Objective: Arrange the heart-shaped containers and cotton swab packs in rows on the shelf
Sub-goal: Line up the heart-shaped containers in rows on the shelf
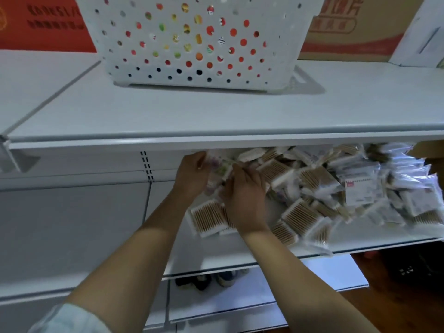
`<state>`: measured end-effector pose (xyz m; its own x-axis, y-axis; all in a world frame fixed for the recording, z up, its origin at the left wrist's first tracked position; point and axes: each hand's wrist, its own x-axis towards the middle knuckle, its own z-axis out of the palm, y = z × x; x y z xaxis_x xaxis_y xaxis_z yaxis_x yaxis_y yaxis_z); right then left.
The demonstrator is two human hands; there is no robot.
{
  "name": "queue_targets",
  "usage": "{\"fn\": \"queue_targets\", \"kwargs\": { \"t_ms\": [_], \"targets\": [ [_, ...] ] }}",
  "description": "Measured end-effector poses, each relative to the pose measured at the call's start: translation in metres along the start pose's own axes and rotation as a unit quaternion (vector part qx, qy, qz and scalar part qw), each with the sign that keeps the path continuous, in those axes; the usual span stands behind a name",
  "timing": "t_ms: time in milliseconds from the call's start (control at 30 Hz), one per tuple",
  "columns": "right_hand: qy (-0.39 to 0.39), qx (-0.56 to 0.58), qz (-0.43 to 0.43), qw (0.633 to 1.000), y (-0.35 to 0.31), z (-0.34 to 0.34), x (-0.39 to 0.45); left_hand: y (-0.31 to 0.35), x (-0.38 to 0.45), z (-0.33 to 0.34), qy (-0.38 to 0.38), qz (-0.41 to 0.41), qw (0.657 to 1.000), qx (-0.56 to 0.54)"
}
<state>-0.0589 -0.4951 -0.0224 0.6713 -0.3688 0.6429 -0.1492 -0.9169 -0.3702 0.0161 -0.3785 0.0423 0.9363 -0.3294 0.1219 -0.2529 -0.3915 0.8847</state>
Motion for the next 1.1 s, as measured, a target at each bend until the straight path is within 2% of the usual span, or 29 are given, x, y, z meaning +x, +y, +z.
{"fn": "queue_targets", "kwargs": {
  "t_ms": [100,200,333,433,500,567,667,900,1033,1100],
  "targets": [
    [0.028,0.060,-0.011,0.998,-0.016,0.002,-0.010,-0.015,-0.008,-0.006,0.038,-0.019,0.995,-0.095],
    [-0.002,0.102,-0.028,0.994,-0.025,0.011,-0.020,-0.021,-0.014,-0.013,0.057,-0.066,0.969,-0.230],
    [-0.037,0.116,-0.092,0.988,-0.031,0.010,-0.020,-0.031,-0.023,-0.023,0.086,-0.071,0.966,-0.231],
    [-0.061,0.046,-0.074,0.994,-0.024,0.009,0.004,-0.048,-0.032,-0.035,0.132,-0.077,0.963,-0.221],
    [-0.147,-0.028,-0.046,0.988,-0.018,0.014,0.023,-0.054,-0.043,-0.043,0.133,-0.092,0.964,-0.209],
    [-0.246,-0.064,-0.052,0.966,-0.014,0.021,0.037,-0.061,-0.052,-0.049,0.129,-0.101,0.969,-0.187],
    [-0.314,-0.084,-0.094,0.941,-0.013,0.033,0.046,-0.068,-0.063,-0.058,0.142,-0.107,0.969,-0.172],
    [-0.314,-0.073,-0.152,0.934,-0.021,0.026,0.056,-0.081,-0.077,-0.070,0.145,-0.138,0.965,-0.169],
    [-0.233,0.099,-0.118,0.960,-0.034,0.012,0.038,-0.081,-0.082,-0.075,0.152,-0.142,0.961,-0.180],
    [-0.193,0.170,-0.092,0.962,-0.047,0.010,0.028,-0.080,-0.082,-0.081,0.166,-0.145,0.954,-0.205]
  ]
}}
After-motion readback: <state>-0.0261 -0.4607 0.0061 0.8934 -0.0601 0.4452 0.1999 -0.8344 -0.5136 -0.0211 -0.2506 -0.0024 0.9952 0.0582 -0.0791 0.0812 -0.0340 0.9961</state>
